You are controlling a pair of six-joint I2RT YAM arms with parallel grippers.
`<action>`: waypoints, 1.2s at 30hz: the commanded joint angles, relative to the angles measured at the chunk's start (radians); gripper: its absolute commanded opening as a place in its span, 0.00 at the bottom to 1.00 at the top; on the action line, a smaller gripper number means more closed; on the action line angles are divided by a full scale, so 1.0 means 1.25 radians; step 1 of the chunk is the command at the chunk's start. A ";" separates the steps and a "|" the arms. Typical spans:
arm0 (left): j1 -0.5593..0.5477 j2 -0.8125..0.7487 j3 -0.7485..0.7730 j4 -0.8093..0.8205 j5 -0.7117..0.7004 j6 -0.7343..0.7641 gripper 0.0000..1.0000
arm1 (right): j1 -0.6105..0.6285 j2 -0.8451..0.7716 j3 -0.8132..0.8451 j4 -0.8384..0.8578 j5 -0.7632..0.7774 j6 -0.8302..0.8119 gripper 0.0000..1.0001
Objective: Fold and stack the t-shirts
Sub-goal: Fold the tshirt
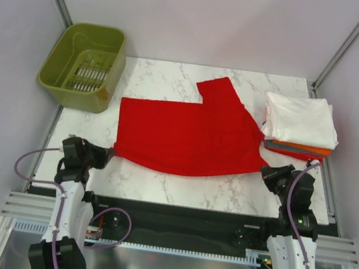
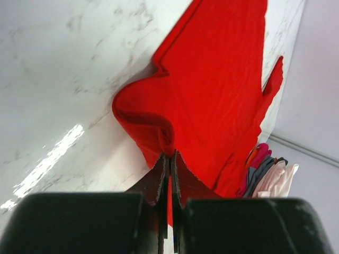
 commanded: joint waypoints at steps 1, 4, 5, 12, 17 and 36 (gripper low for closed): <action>0.005 -0.078 -0.039 -0.066 0.026 0.024 0.02 | 0.000 -0.084 0.004 -0.131 0.102 0.033 0.00; 0.004 -0.177 -0.064 -0.141 0.014 0.020 0.08 | 0.000 -0.127 0.005 -0.190 0.133 0.032 0.10; 0.000 -0.229 -0.067 -0.184 0.004 0.008 0.40 | 0.000 -0.132 0.006 -0.212 0.138 0.033 0.26; -0.037 -0.363 -0.001 -0.245 -0.043 0.008 1.00 | 0.000 -0.122 0.035 -0.149 0.099 -0.042 0.58; -0.037 -0.272 0.175 -0.247 -0.081 0.147 1.00 | 0.000 0.108 0.145 -0.005 0.020 -0.166 0.54; -0.292 0.348 0.412 0.090 -0.309 0.319 0.97 | 0.172 0.891 0.601 0.262 0.109 -0.326 0.52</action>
